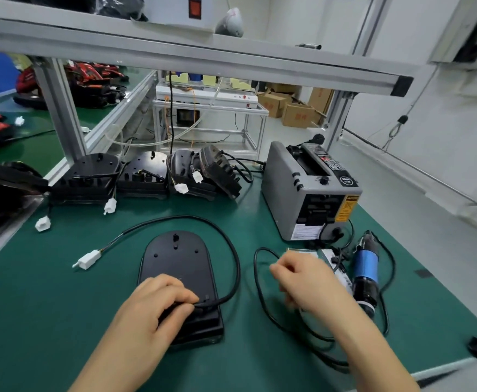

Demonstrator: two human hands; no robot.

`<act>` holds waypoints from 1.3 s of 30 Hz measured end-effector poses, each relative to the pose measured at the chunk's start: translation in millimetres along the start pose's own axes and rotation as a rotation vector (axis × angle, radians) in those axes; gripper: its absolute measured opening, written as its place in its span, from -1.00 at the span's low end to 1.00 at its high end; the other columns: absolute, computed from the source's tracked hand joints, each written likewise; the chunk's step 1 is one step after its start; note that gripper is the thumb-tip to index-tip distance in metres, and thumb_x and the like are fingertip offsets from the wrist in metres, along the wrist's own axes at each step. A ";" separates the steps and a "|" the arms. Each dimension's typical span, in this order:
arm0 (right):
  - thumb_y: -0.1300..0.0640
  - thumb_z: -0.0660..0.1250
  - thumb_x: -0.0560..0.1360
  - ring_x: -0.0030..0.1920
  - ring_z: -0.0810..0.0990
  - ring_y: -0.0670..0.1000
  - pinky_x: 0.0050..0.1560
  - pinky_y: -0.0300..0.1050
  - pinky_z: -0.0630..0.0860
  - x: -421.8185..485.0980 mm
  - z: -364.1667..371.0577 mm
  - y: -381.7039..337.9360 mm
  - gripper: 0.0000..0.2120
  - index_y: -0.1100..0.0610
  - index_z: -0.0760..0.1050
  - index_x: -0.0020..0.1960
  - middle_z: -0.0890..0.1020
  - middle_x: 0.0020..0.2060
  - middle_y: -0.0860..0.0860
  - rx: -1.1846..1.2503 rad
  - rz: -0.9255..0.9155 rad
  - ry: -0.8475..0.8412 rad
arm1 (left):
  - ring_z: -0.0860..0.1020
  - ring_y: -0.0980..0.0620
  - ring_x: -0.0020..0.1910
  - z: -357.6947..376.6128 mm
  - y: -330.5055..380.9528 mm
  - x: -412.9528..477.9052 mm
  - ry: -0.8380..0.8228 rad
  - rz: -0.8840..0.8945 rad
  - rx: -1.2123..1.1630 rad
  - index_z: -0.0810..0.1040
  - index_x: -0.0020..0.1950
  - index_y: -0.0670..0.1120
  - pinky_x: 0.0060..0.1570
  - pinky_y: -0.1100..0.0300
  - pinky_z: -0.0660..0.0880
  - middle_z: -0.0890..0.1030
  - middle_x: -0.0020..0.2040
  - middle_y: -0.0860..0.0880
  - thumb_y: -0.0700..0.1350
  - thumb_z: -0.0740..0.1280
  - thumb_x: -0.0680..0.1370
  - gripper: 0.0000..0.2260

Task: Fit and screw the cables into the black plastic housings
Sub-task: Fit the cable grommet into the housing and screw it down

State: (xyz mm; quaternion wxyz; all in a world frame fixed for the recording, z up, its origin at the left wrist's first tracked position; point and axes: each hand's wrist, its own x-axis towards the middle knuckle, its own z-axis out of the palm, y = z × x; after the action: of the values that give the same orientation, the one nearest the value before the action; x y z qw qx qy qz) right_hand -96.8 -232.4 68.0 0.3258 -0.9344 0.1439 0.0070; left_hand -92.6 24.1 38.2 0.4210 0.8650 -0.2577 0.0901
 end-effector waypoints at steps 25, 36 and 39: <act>0.35 0.22 0.47 -0.08 0.57 0.08 -0.24 -0.15 0.38 67.6 -35.3 39.9 -0.81 0.17 0.50 0.03 0.60 -0.02 0.06 -1.117 0.082 0.066 | 0.49 0.20 0.00 0.4 1.4 -1.5 0.002 -0.050 -0.048 0.60 -0.19 0.18 -0.06 0.47 0.32 0.54 -0.07 0.23 -0.18 0.42 0.48 -0.78; 0.35 0.29 0.51 -0.44 0.56 -0.11 -0.40 -0.29 0.51 -4.7 3.1 -43.0 -0.82 0.16 0.60 -0.19 0.59 -0.42 0.00 0.758 -0.035 -0.164 | 0.40 0.22 0.05 7.6 14.9 -0.6 0.191 -0.033 0.062 0.64 -0.11 0.10 0.04 0.50 0.26 0.52 -0.13 0.25 0.00 0.39 0.43 -0.93; 0.36 0.29 0.50 -0.44 0.55 -0.10 -0.42 -0.30 0.49 -19.8 27.2 -58.0 -0.83 0.17 0.61 -0.17 0.59 -0.43 -0.01 0.967 -0.015 -0.198 | 0.38 0.15 -0.02 13.5 28.6 7.1 0.341 -0.007 0.101 0.65 -0.19 0.04 0.00 0.38 0.30 0.54 -0.19 0.21 -0.01 0.41 0.36 -0.92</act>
State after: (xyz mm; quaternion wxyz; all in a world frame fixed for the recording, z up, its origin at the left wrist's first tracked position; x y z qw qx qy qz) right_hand -97.7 -167.2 83.9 0.7342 -0.6720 0.0926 0.0258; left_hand -102.2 -3.7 51.9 0.4148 0.8582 -0.1747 0.2470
